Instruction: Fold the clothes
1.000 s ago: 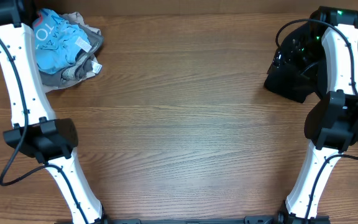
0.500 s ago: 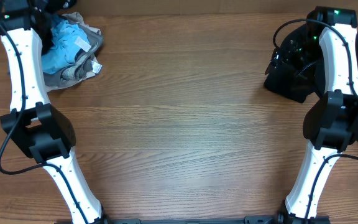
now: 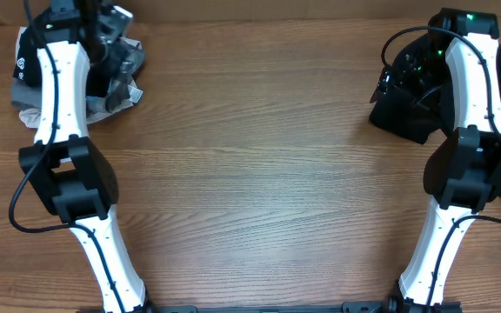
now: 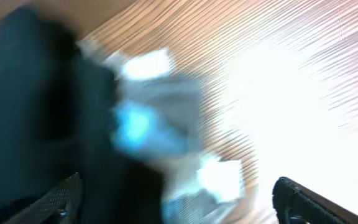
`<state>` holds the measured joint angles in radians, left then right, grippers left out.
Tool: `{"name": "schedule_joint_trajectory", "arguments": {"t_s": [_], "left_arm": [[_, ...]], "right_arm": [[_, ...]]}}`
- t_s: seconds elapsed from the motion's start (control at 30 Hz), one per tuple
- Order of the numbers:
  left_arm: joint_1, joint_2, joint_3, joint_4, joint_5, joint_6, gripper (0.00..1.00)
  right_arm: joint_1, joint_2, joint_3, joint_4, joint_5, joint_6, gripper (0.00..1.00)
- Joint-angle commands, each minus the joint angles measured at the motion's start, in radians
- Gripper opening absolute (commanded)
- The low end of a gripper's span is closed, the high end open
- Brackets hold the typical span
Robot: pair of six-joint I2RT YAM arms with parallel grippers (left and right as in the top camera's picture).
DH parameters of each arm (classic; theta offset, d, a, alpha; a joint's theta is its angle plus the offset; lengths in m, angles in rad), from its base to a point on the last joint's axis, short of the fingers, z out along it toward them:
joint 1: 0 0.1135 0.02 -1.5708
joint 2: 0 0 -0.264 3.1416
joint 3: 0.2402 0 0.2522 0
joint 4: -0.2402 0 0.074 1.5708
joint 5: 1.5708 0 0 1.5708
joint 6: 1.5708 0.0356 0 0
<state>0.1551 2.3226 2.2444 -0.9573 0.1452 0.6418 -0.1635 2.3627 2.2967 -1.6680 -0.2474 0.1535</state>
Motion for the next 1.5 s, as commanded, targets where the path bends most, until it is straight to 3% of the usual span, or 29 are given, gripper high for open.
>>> {"name": "schedule_joint_trajectory", "arguments": {"t_s": [0.0,0.17,0.4,0.73,0.8,1.07,1.27,1.47], "left_arm": [[-0.045,0.006,-0.004,-0.003,0.208,-0.053,1.00],[-0.095,0.005,0.003,-0.001,0.207,-0.111,1.00],[-0.160,-0.005,0.122,-0.111,0.212,-0.304,1.00],[-0.242,-0.014,0.301,-0.261,0.214,-0.832,1.00],[-0.254,-0.011,0.299,-0.261,0.214,-0.848,1.00],[-0.270,-0.011,0.296,-0.261,0.206,-0.848,1.00],[-0.266,-0.011,0.296,-0.261,0.206,-0.848,1.00],[-0.267,-0.011,0.296,-0.262,0.203,-0.848,1.00]], "right_arm": [[0.002,-0.032,0.026,0.004,0.000,0.003,0.99],[0.002,-0.032,0.027,0.009,0.002,-0.002,0.96],[0.007,-0.062,0.112,-0.026,0.076,-0.029,0.91],[0.066,-0.402,0.160,-0.026,0.082,-0.026,0.94],[0.078,-0.470,0.160,-0.026,0.083,-0.024,1.00],[0.086,-0.681,0.160,-0.026,0.063,-0.023,1.00],[0.086,-0.754,0.160,-0.026,-0.395,-0.024,1.00],[0.086,-0.753,0.159,-0.026,-0.417,-0.024,1.00]]}}
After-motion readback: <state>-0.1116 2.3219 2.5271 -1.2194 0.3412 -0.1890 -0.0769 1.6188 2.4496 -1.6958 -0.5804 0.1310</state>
